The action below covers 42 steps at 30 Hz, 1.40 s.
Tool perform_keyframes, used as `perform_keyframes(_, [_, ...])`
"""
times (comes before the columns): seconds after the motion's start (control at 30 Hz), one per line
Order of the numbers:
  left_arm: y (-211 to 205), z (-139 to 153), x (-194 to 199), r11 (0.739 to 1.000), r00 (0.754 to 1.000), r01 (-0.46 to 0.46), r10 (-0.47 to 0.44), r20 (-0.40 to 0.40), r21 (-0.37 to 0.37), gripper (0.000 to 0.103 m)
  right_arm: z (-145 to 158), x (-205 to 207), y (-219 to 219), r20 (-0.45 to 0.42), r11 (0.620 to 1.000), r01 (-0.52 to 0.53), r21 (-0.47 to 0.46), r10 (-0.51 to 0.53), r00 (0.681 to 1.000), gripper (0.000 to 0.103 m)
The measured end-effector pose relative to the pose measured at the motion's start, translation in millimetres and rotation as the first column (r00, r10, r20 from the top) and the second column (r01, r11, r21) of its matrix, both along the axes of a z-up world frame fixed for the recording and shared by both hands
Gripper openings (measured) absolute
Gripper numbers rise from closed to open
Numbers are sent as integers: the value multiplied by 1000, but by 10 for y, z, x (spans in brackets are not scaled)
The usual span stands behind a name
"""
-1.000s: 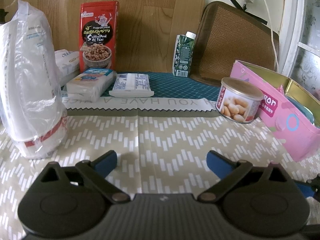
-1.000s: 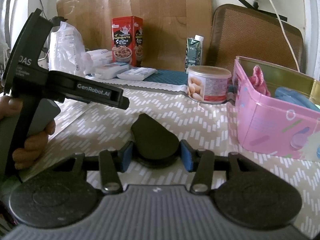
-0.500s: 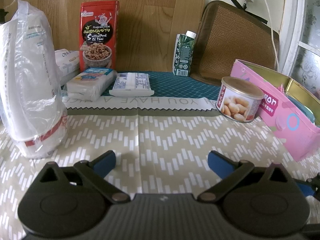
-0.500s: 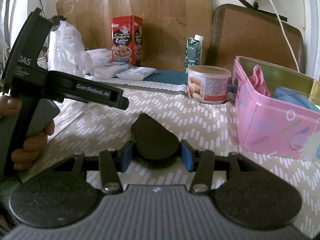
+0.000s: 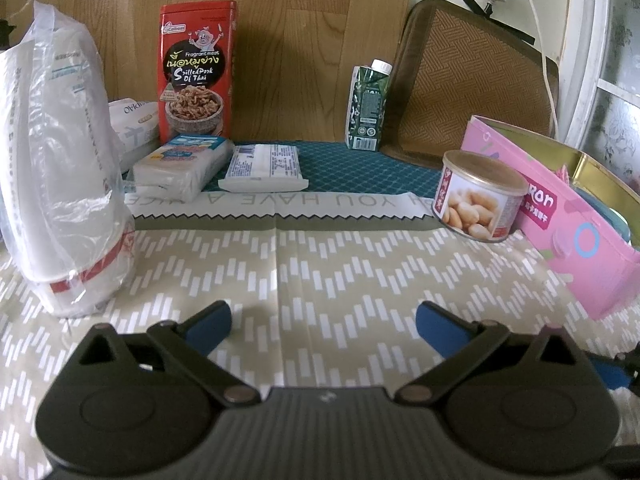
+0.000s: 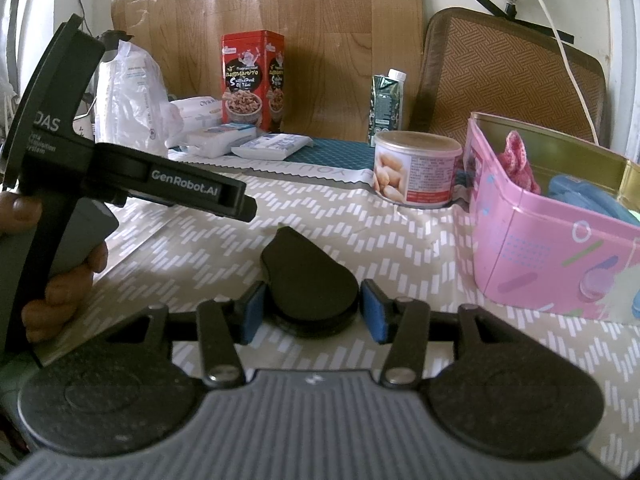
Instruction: Organize soft objects
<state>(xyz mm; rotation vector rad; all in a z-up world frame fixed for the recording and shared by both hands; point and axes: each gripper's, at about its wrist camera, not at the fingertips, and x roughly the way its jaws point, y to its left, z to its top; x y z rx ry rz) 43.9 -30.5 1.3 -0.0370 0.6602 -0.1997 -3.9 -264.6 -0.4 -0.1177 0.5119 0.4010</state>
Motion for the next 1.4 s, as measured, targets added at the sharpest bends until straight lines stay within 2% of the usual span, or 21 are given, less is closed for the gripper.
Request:
perform_keyframes(0.67, [76,-1,-31,1000,1000,2,-2,-2,-10,102,-1,-18,27,8,1000,27,-3,-27,1000,66])
perform_keyframes(0.77, [143,-4,-85,1000,1000,4,-4,0,17,102,40,-73,-42,56,999,34,32,-36,998,66])
perform_keyframes(0.87, [251,-3,-122,1000,1000,4,-4,2,20,102,106,-55,-75,57,998,37,60,-40,998,65])
perform_keyframes(1.03, [407,9,-143,999,1000,14,-14,6,-42,102,112,27,-24,37,999,31,10,-31,999,65])
perform_keyframes(1.2, [380,14,-121,998,999,33,-33,6,-53,102,65,50,-78,-10,999,22,23,-22,1000,66])
perform_keyframes(1.3, [405,18,-115,997,999,35,-35,3,-73,102,28,63,12,-40,1000,-8,-16,8,999,65])
perform_keyframes(1.4, [400,34,-120,996,999,43,-44,-13,-83,102,-9,1,104,-7,997,-42,-59,41,999,64])
